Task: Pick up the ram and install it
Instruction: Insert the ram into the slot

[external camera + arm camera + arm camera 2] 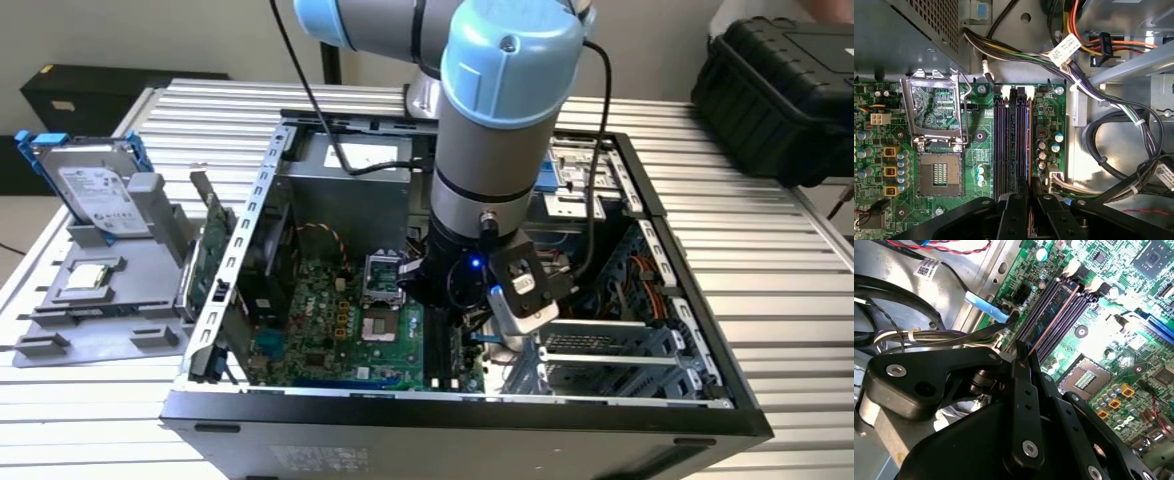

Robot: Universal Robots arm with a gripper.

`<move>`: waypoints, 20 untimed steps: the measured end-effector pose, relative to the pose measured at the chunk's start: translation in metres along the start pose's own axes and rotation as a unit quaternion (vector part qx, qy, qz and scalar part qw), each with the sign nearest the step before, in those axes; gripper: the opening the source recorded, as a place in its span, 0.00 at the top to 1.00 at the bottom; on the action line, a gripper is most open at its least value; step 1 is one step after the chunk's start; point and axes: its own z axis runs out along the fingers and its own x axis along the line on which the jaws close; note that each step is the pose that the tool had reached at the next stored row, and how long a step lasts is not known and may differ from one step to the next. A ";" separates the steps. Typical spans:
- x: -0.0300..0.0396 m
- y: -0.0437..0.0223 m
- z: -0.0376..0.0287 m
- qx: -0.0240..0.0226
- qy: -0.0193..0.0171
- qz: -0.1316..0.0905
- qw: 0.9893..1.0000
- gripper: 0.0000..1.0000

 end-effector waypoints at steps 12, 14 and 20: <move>-0.0001 0.0002 -0.0042 -0.001 0.000 0.000 1.000 1.00; -0.0002 0.0002 -0.0042 -0.001 0.000 0.000 1.000 1.00; -0.0023 0.0003 -0.0040 0.000 0.000 0.000 1.000 1.00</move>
